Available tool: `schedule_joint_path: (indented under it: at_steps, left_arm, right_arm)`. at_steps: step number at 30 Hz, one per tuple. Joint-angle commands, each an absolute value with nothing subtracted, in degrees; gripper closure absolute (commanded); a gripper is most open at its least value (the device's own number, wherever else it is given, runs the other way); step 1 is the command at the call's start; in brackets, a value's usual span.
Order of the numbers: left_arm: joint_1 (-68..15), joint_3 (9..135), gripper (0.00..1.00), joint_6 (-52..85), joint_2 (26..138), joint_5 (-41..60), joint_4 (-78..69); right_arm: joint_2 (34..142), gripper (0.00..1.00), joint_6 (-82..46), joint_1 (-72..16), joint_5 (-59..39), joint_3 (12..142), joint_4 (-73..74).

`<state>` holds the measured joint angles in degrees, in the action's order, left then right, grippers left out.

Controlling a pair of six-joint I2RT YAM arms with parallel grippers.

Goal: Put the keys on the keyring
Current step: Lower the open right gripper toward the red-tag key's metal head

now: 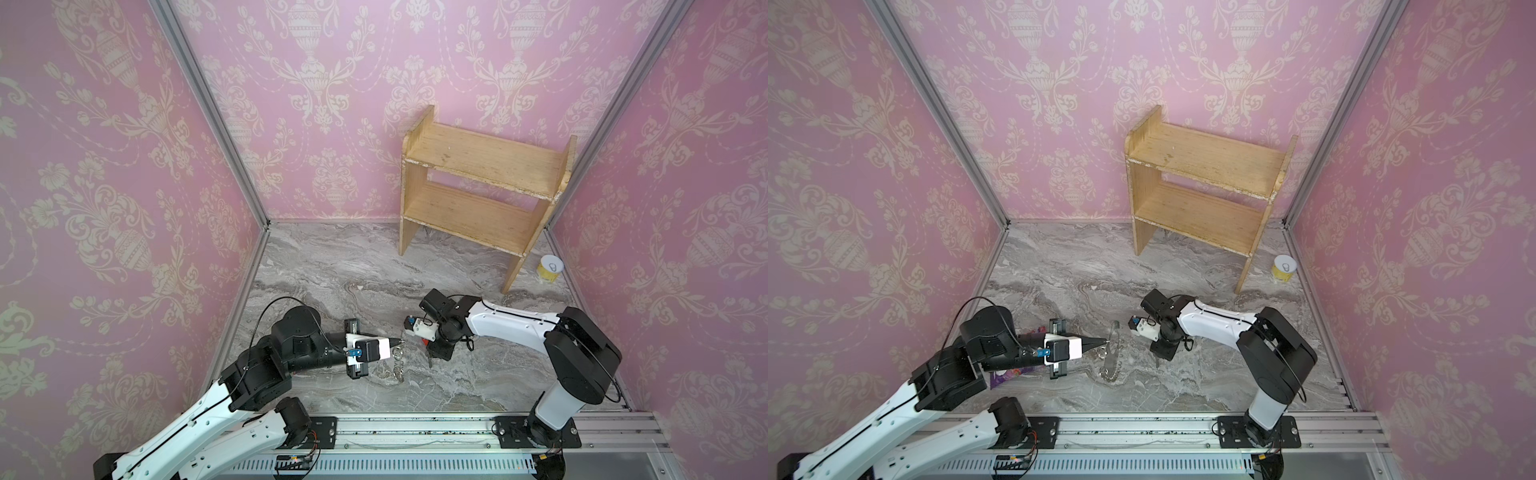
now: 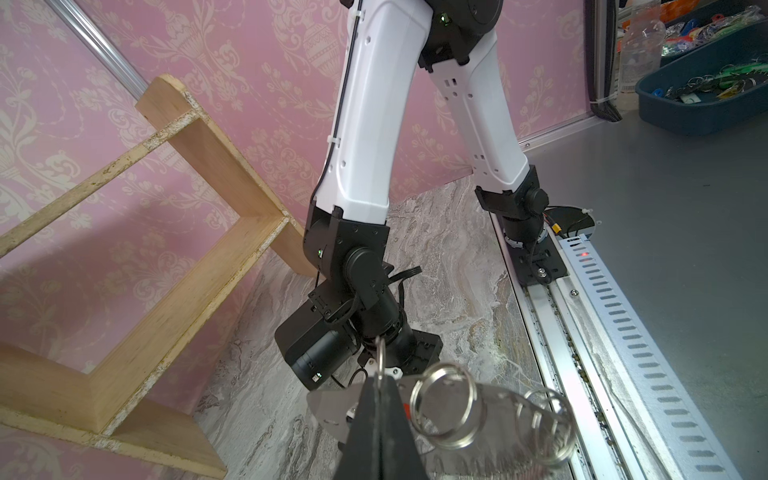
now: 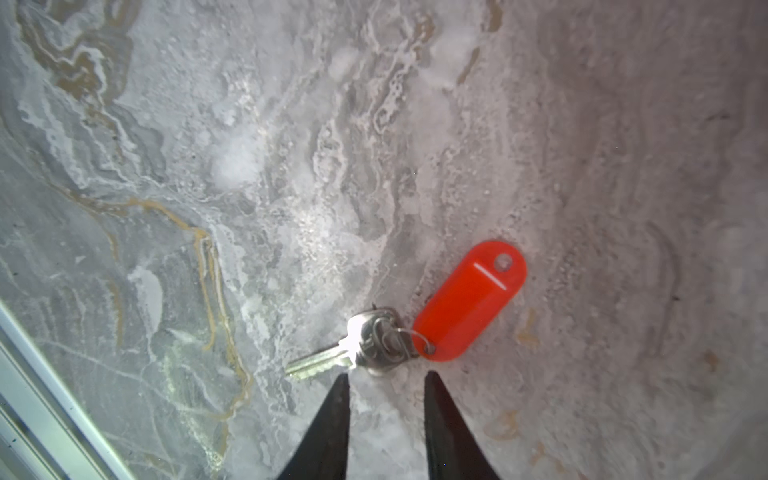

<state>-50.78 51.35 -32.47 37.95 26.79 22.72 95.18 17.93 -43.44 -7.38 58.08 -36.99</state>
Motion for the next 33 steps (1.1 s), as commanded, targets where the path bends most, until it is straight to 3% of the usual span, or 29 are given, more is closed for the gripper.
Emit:
schedule_joint_path:
  at_steps: [1,5,10,14,17,23,33]
  left_arm:
    - [-50.36,53.52,1.0,-32.26,37.67,26.1,23.2]
    - [-50.37,53.53,1.0,-32.43,37.42,25.89,23.85]
    - [-50.39,53.44,1.0,-32.61,36.61,25.31,25.07]
    - [-50.4,53.74,1.0,-33.2,35.65,24.12,26.71]
    - [-50.36,54.3,1.0,-33.69,35.13,23.33,28.53]
    - [-50.36,54.23,1.0,-33.75,33.18,21.9,30.39]
    - [-50.36,54.32,1.0,-34.28,30.85,20.92,32.96]
  right_arm:
    - [92.38,0.64,13.97,-42.57,-3.82,60.73,-42.4]
    - [91.98,0.59,16.32,-41.9,-5.04,62.19,-46.59]
    - [86.73,0.61,35.87,-44.59,-7.81,55.23,-41.87]
    - [89.9,0.65,47.63,-39.37,-17.79,60.03,-45.74]
    - [93.15,0.66,53.59,-39.1,-18.89,63.75,-46.5]
    - [100.98,0.72,60.58,-40.55,-18.28,72.82,-51.38]
    - [102.15,0.71,64.49,-42.97,-16.06,70.72,-50.64]
